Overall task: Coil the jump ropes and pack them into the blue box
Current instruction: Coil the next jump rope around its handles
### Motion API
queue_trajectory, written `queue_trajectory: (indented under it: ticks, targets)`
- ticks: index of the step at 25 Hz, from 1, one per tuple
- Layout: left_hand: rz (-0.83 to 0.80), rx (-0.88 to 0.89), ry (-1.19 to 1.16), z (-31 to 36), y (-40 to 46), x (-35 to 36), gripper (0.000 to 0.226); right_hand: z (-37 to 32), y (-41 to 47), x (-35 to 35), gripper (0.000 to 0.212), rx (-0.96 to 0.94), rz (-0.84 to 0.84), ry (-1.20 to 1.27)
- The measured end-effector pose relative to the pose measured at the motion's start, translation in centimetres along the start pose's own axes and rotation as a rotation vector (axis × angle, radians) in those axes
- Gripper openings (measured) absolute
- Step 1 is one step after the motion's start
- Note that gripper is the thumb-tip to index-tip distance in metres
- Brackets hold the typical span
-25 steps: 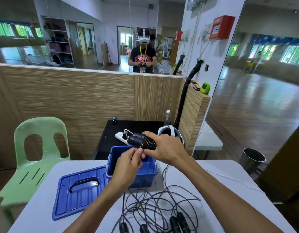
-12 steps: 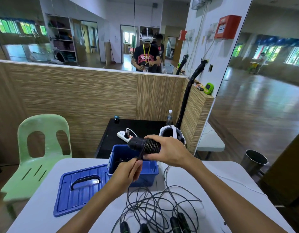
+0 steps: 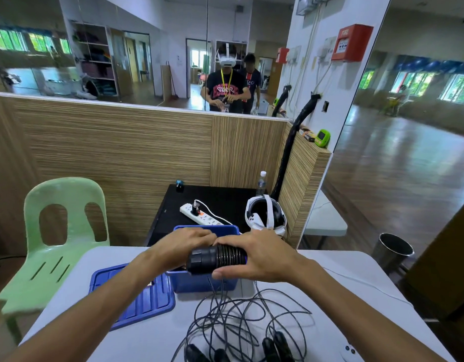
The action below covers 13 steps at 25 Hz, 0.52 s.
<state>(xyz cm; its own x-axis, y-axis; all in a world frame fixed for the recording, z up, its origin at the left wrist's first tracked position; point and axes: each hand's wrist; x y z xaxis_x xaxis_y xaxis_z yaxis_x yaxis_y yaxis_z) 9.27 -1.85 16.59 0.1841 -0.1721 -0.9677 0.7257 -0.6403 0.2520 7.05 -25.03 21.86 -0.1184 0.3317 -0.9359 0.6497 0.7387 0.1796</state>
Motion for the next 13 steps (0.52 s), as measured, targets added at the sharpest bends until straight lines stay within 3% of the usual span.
queue_trajectory:
  ticks: [1, 7, 13]
  targets:
    - [0.033, 0.063, 0.097, -0.4, 0.3, -0.2, 0.038, 0.0, -0.1, -0.2, 0.065, 0.002, 0.0, 0.024]
    - [0.136, 0.125, 0.128, -1.0, 2.2, -4.1, 0.007, -0.5, 0.6, -2.4, 0.058, -0.017, 0.009, 0.057]
    - [0.118, 0.178, 0.255, -1.3, 2.9, -5.4, 0.01, -1.1, 0.4, -2.9, 0.053, 0.001, -0.023, 0.035]
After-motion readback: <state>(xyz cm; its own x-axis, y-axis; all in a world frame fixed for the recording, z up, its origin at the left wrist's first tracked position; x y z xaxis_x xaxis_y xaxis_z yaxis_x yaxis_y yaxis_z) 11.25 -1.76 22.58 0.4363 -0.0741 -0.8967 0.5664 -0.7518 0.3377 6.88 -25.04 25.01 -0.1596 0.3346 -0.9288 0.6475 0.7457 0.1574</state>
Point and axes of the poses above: each hand's wrist, its own y-axis towards the middle knuckle, its own x-axis out of the palm, z = x × y, and after that the axes turned 6 degrees about y, right-handed
